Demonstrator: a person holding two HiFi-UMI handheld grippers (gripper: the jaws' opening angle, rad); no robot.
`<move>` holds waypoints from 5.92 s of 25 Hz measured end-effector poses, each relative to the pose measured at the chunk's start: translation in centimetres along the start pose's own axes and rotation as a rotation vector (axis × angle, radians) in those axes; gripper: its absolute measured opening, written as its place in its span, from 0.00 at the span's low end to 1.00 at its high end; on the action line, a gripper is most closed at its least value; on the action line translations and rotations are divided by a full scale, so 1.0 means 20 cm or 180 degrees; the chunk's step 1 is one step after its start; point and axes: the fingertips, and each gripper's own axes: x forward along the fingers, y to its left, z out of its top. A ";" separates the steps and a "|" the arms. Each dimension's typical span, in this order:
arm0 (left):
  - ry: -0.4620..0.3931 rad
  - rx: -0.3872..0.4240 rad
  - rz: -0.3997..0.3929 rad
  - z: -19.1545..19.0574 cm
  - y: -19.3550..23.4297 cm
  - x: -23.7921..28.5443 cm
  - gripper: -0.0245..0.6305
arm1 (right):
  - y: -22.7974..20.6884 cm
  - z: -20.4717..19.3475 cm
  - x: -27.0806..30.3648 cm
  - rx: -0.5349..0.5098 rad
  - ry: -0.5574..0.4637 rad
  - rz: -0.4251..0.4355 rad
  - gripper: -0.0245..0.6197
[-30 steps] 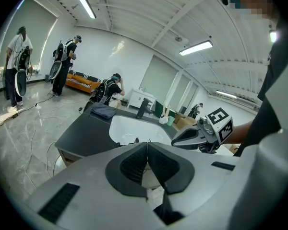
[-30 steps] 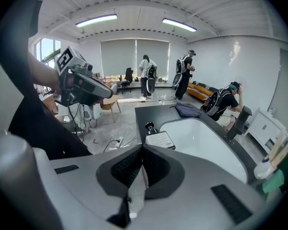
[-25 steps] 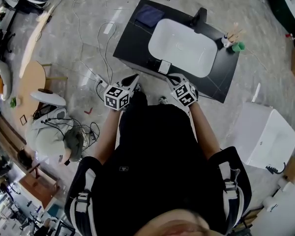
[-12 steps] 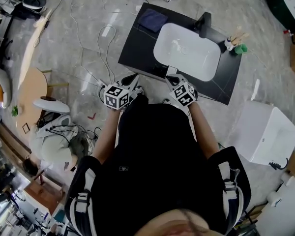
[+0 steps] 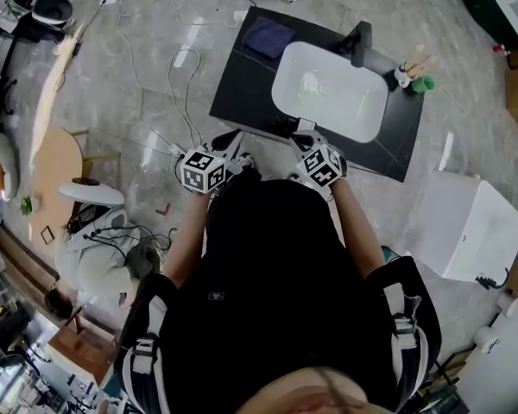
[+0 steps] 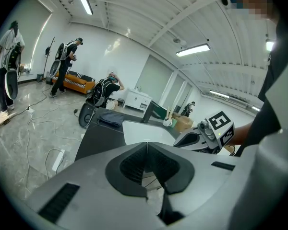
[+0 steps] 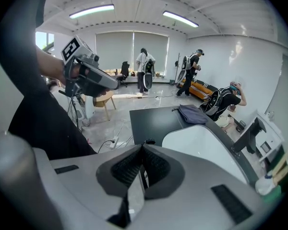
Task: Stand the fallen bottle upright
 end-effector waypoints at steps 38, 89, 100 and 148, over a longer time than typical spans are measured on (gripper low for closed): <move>0.0085 -0.0033 -0.0089 0.03 0.32 -0.05 0.06 | -0.03 0.06 0.41 -0.0760 0.0823 0.0031 0.44; 0.0231 0.0084 -0.0317 0.06 0.20 0.01 0.06 | -0.08 0.02 0.38 -0.0828 0.1105 -0.0074 0.37; 0.0162 0.0111 -0.0303 0.09 0.03 0.05 0.06 | -0.16 0.02 0.20 -0.0617 0.0740 -0.0183 0.37; 0.0153 0.0163 -0.0157 -0.01 -0.54 0.30 0.06 | -0.32 -0.32 -0.30 -0.0239 -0.0009 -0.0236 0.36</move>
